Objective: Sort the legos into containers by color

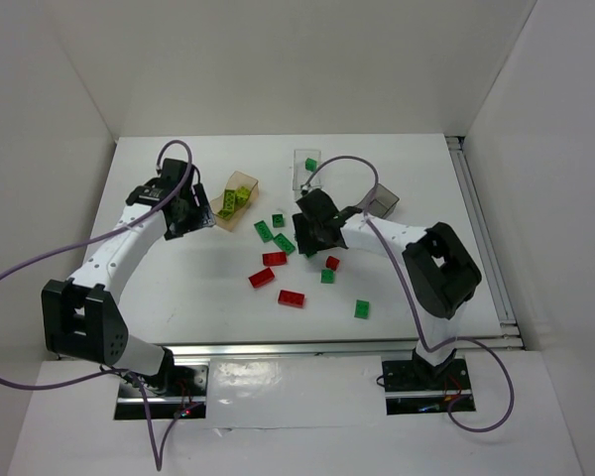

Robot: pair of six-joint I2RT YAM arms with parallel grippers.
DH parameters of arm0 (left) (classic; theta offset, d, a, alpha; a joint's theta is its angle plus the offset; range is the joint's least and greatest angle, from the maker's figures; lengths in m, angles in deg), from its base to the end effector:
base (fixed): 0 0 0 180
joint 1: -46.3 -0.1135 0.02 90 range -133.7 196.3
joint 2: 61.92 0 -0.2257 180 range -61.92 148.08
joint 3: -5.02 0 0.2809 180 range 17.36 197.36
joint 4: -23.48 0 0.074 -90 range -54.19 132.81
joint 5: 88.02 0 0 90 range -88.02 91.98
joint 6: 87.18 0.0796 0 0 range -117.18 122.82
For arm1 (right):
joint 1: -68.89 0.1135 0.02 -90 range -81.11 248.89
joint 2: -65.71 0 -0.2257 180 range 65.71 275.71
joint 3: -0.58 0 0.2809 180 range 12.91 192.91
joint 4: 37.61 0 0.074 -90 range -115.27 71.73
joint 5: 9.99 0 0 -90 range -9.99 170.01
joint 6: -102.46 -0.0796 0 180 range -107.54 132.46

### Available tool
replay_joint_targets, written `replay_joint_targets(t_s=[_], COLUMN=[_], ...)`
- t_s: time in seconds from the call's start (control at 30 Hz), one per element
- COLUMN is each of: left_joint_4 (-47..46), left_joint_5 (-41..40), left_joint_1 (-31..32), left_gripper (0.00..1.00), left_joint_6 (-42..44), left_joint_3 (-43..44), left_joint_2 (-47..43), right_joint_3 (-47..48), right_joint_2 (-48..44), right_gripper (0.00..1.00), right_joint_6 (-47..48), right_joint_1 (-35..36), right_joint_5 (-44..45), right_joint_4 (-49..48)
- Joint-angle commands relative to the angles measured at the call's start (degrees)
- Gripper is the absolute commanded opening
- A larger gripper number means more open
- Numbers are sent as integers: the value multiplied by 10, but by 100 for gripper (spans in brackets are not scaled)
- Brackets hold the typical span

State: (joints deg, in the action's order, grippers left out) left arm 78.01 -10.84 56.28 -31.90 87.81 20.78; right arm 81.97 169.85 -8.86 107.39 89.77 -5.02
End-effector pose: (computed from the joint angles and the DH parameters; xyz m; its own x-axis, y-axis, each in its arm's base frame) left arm 0.3580 -0.0451 0.2145 -0.6824 -0.4438 -0.5808 -0.4219 0.8880 -0.1829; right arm 0.3378 0.2514 0.0983 -0.7953 -0.1748 -0.5805 -0.2672 0.9606 0.0769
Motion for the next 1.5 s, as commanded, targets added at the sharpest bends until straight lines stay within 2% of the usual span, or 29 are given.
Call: replay_joint_targets(t_s=[0.0,0.3,0.4,0.43,0.57,0.77,0.87,1.03,1.17,1.4,1.47], left_joint_4=[-5,-5,-5,-5,-5,-5,-5,-5,-5,-5,-5], left_joint_5=[9,9,9,9,3,3,3,3,-3,-3,2], left_joint_1=[-3,13,13,13,13,13,13,13,2,-3,-8], left_gripper=[82,82,82,82,82,82,82,82,82,82,82], left_joint_6=[-4,-10,-10,-10,-10,-4,-4,7,12,18,18], left_joint_3=[-3,-3,-3,-3,-3,8,13,19,19,19,19], left_joint_2=[-19,-19,-14,-14,-9,-9,-9,-9,-3,9,14], right_joint_3=[-3,30,38,45,50,70,102,216,316,484,528], right_joint_2=[-22,34,41,47,33,-18,-13,52,140,276,301], right_gripper=[66,65,58,51,38,38,38,39,39,40,44], right_joint_6=[38,56,56,56,56,51,44,38,50,76,81], right_joint_1=[7,12,12,18,24,24,7,-41,-73,-98,-98], right_joint_5=[-43,-57,-48,-37,-8,60,90,90,90,89,89], right_joint_4=[-23,-28,-28,-22,-10,-1,-1,-1,-1,4,9])
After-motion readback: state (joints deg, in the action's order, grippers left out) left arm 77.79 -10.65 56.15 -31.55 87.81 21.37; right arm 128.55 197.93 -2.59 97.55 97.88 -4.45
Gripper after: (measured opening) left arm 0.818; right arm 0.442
